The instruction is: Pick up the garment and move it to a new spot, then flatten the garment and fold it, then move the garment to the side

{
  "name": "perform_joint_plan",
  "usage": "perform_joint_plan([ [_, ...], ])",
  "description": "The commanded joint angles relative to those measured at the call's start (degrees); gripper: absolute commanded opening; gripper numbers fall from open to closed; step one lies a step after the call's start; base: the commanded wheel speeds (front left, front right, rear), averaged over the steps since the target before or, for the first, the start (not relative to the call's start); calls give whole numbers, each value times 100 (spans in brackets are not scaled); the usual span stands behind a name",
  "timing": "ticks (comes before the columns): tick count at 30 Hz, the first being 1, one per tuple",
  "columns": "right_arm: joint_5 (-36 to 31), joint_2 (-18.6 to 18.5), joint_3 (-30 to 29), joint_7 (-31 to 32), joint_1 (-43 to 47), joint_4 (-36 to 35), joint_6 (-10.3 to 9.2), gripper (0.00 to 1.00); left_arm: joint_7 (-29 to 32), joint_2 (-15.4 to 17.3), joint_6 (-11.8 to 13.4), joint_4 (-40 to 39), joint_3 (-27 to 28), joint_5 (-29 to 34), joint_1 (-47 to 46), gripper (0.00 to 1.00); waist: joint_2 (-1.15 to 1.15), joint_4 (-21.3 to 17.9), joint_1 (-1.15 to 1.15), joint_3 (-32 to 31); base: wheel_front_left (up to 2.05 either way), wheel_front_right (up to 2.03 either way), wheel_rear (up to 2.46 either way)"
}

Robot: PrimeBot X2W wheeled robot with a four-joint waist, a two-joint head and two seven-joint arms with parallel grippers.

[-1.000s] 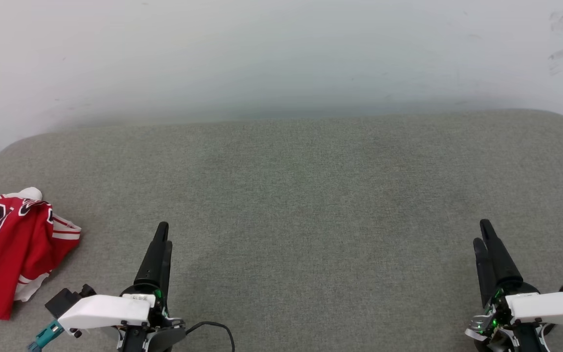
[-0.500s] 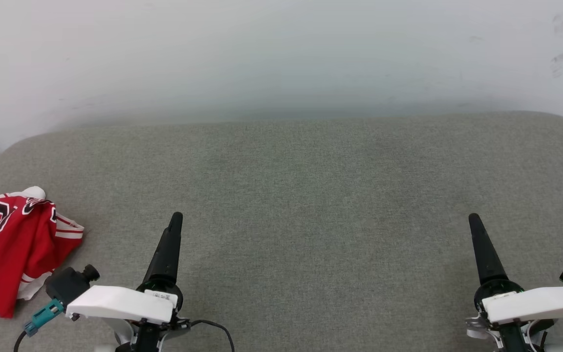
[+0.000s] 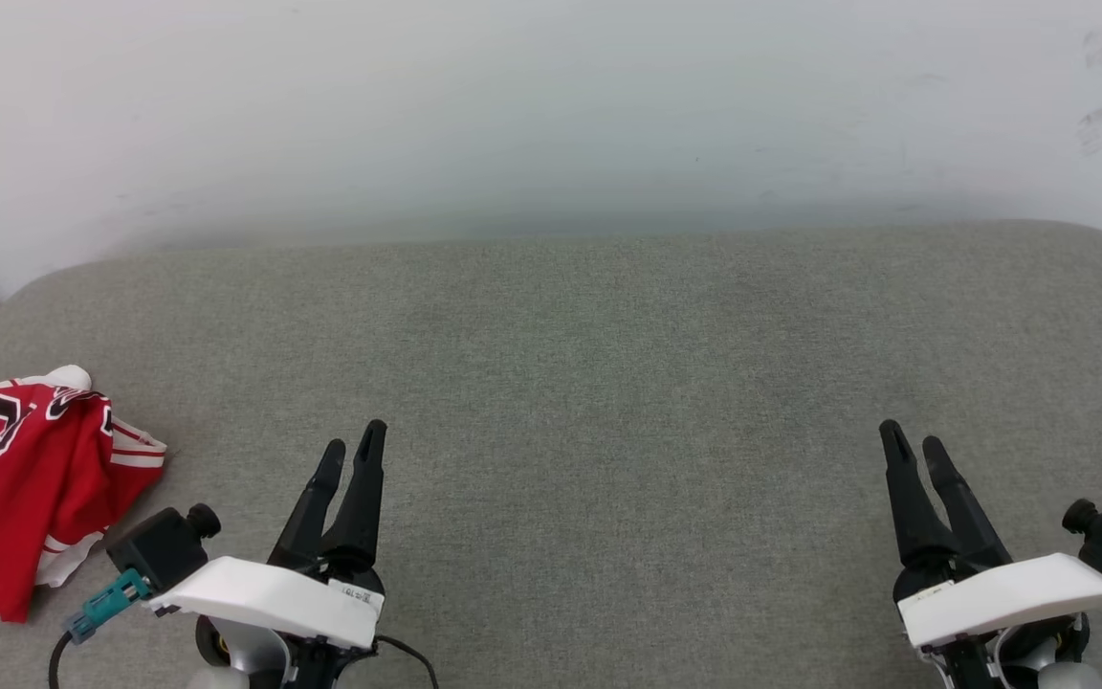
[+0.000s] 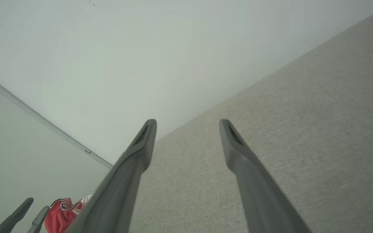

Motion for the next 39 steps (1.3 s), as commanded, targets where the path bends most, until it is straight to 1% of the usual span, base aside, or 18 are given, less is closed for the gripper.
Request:
perform_joint_plan([
  [1, -231, -59, 31, -32, -117, -102, 1, 100, -68, 59, -12, -88, -45, 216, -10, 100, 0, 3, 0, 0, 0, 0, 0],
  [4, -528, -75, 44, -35, -133, -132, 1, 100, -120, 121, -12, -71, -88, 504, 1, 100, 0, 9, 0, 2, 0, 0, 0],
  [6, -749, -83, 37, -32, -137, -159, 1, 100, -155, 106, -12, -93, -47, 640, 4, 100, 0, 16, 0, 4, 0, 0, 0],
  [7, -749, -83, 37, -32, -137, -159, 1, 100, -155, 106, -12, -93, -47, 640, 4, 100, 0, 16, 0, 4, 0, 0, 0],
  [13, -1389, -43, -58, 15, -92, -245, 1, 100, -253, 132, -13, -99, 52, 1174, 30, 100, 0, 39, 0, 3, 0, 0, 0],
  [20, -2091, 41, -172, 67, -28, -353, 1, 100, -358, 69, -14, -65, 223, 1881, 65, 100, 0, 60, 0, -11, 0, 0, 0],
  [26, -2551, 89, -261, 120, 33, -427, 1, 100, -444, -44, -13, -42, 356, 2419, 90, 100, 0, 78, 0, -29, 0, 0, 0],
  [36, -3202, 129, -351, 164, 153, -520, 1, 100, -575, -81, -14, 24, 441, 3209, 139, 100, 0, 91, 0, -54, 0, 0, 0],
  [39, -3351, 135, -348, 154, 188, -560, 1, 100, -618, -106, -14, 55, 437, 3357, 154, 100, 0, 95, 0, -56, 0, 0, 0],
])
